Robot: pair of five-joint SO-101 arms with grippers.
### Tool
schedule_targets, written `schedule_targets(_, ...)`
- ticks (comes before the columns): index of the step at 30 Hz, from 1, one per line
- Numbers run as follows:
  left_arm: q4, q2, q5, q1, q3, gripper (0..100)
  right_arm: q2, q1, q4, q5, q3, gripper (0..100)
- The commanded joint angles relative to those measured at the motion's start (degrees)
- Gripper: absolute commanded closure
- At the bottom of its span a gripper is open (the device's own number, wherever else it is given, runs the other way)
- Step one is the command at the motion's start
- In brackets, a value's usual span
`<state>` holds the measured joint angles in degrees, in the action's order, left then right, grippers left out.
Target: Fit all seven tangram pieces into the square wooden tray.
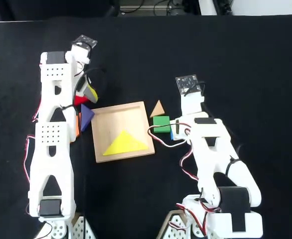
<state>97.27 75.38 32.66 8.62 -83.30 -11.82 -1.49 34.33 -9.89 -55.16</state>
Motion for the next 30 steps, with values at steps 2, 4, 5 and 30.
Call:
schedule_targets(2,0.00,-0.62,2.11,1.01,-2.42,66,0.84,-1.41,0.26,-0.53,3.38,98.6)
schedule_targets(4,-0.70,-0.62,1.76,0.92,-1.98,66,0.84,-1.41,0.26,-0.53,3.38,98.6)
schedule_targets(5,-0.79,-0.62,0.53,0.92,-1.98,66,0.84,-1.41,0.26,-0.53,3.38,98.6)
schedule_targets(30,-3.43,2.55,-10.02,-0.66,-1.10,66,0.84,-1.41,0.26,-0.53,3.38,98.6)
